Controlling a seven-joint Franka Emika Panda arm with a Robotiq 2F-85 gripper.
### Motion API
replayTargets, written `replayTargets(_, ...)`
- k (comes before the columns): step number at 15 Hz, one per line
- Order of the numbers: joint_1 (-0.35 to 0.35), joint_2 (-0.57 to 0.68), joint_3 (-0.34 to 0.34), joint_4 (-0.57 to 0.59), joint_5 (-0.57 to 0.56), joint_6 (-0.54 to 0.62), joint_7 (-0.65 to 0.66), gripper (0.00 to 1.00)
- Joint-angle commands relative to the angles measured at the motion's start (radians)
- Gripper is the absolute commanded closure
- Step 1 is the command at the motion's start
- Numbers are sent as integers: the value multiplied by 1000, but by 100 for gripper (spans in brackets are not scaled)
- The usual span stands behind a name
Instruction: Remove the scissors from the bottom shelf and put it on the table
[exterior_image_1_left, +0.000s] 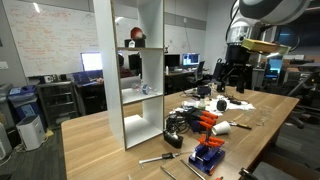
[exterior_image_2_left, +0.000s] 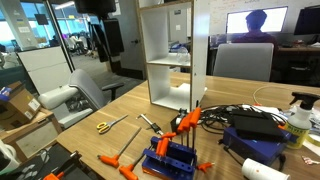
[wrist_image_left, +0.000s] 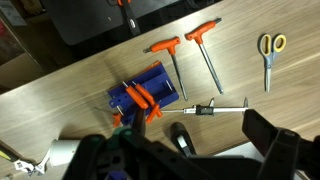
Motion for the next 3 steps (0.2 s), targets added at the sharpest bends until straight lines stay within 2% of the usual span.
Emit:
replayTargets(1, -44, 6, 36, 2, 28, -1, -27, 0)
replayTargets(3, -44, 6, 36, 2, 28, -1, -27, 0)
